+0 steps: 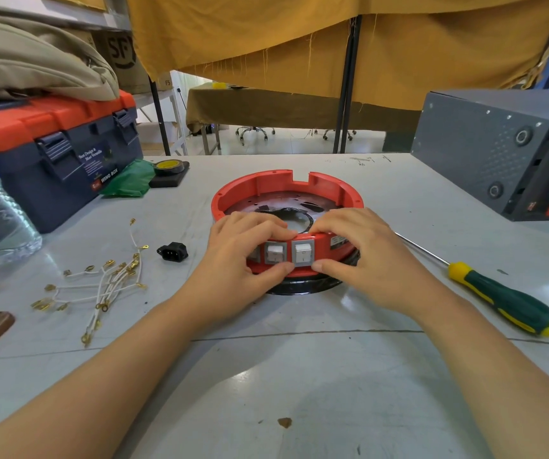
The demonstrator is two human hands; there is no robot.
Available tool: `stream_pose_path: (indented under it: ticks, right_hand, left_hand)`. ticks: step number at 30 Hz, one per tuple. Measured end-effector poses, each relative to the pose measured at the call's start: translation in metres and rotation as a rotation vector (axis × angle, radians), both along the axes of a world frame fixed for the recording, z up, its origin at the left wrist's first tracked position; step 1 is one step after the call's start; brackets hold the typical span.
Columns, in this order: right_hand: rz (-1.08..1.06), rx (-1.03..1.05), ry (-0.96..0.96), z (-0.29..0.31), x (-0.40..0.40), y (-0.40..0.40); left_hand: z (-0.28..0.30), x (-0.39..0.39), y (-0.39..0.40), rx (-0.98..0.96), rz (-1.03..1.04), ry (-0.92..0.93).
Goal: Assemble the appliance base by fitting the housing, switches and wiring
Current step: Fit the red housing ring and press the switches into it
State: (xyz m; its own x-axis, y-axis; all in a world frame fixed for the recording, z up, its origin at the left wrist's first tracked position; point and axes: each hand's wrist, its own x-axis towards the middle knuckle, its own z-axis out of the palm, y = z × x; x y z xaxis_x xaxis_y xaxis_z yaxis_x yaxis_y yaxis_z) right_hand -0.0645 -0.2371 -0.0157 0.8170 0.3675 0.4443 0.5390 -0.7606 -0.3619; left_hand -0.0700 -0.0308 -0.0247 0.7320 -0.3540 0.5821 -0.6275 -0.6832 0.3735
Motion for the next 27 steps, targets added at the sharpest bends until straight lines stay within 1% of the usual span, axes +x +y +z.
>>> stream_pose_path:
  ticks: [4,17,23,27]
  right_hand:
    - [-0.011,-0.003,-0.021,-0.002,0.000,0.000]
    - [-0.042,0.064,-0.045,-0.006,0.001,0.007]
    - [-0.039,0.052,-0.029,-0.004,0.001,0.006]
    - [-0.023,0.088,0.022,-0.001,0.000,0.004]
  left_hand:
    - [-0.003,0.001,-0.002,0.035,0.021,-0.066]
    - [-0.006,-0.001,-0.011,-0.027,0.076,-0.135]
    - [-0.004,-0.001,-0.009,-0.021,0.060,-0.111]
    - [-0.001,0.000,-0.008,-0.114,0.055,-0.045]
